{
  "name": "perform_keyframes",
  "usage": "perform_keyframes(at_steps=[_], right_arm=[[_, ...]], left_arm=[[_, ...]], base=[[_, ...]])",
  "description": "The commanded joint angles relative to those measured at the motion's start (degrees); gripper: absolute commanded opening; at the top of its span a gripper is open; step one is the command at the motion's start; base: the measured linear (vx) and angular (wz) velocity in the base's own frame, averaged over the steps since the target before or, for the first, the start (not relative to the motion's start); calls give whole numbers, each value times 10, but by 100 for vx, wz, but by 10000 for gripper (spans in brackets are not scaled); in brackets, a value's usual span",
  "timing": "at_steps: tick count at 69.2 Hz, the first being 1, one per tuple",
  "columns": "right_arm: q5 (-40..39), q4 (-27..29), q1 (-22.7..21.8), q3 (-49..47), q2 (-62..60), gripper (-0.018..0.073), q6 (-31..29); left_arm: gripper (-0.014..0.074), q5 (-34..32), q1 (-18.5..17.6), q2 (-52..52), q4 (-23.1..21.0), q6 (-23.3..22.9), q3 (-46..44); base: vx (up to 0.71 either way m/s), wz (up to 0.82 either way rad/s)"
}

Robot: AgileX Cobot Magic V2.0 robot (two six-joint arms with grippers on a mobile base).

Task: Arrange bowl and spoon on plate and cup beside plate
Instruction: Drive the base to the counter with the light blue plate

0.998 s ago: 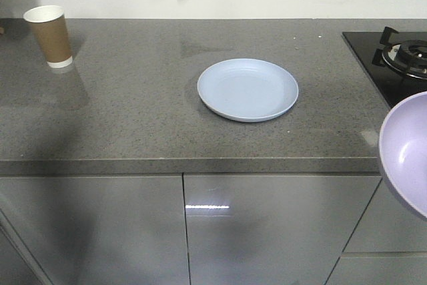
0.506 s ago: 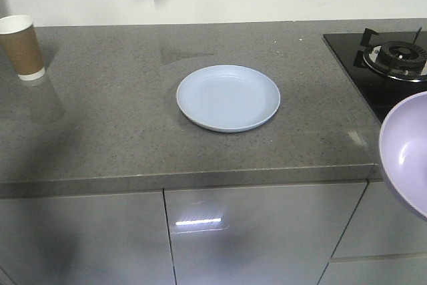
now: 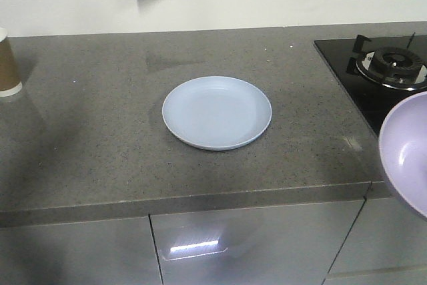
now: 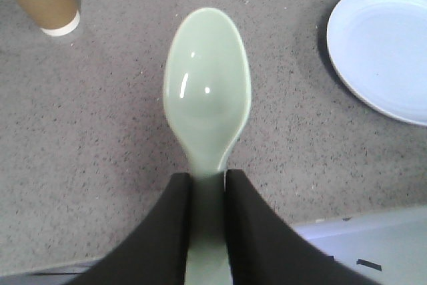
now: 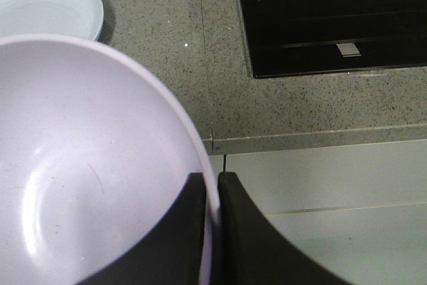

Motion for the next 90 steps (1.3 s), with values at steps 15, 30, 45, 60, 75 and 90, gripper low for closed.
perform_keyframes(at_steps=[15, 30, 45, 60, 75, 90], right_arm=[[-39, 0, -3, -14, 0, -3, 0], [-39, 0, -3, -14, 0, -3, 0], [-40, 0, -3, -14, 0, -3, 0], [-39, 0, -3, -14, 0, -3, 0], [-39, 0, -3, -14, 0, -3, 0], [-39, 0, -3, -14, 0, -3, 0]], left_arm=[[-6, -29, -2, -10, 2, 0, -15], [-6, -29, -2, -10, 2, 0, -15], [-6, -29, -2, -10, 2, 0, -15], [-6, -29, -2, -10, 2, 0, -15], [-6, -29, -2, -10, 2, 0, -15], [-6, -29, -2, -10, 2, 0, -15]], base=[[13, -5], [14, -3], [15, 0], [15, 4], [14, 7], [12, 8]])
